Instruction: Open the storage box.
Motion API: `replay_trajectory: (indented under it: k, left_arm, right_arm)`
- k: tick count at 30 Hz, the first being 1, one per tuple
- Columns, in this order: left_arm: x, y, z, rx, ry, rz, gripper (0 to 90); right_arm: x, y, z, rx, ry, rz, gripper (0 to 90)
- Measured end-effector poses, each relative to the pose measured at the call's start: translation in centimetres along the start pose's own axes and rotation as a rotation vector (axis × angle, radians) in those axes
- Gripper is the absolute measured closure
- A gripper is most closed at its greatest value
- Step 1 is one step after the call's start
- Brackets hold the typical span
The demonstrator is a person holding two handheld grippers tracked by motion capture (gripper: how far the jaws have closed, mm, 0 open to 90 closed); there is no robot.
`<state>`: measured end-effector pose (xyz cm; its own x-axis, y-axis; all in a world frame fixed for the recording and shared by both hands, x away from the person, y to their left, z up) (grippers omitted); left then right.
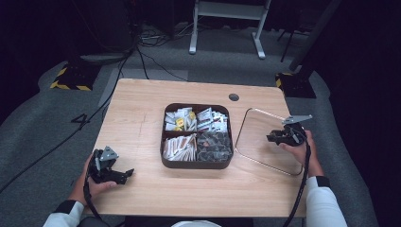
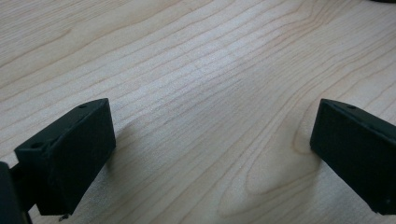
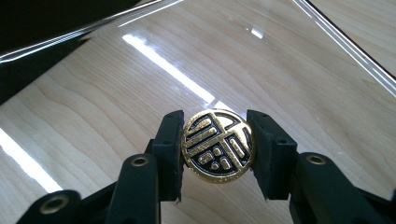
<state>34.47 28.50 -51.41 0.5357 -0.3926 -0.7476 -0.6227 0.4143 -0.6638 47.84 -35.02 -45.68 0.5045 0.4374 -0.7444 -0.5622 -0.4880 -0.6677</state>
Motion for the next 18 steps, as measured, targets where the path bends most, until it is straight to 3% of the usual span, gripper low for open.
replay_trajectory:
  k: [18]
  left_arm:
    - [0.0,0.0,0.0,0.000,0.000,0.000,0.3]
  right_arm:
    - [2.6,1.0,0.4,-0.007,-0.017,0.040,59.1]
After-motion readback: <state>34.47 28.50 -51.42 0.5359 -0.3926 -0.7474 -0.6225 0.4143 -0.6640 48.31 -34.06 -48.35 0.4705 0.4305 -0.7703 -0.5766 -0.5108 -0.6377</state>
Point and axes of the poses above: each handheld gripper's, and its own axes: x roughly forward along the jaws, y roughly out of its underside, z roughly to its left, the point moved 1 cm from there along x, roughly forward along the jaws
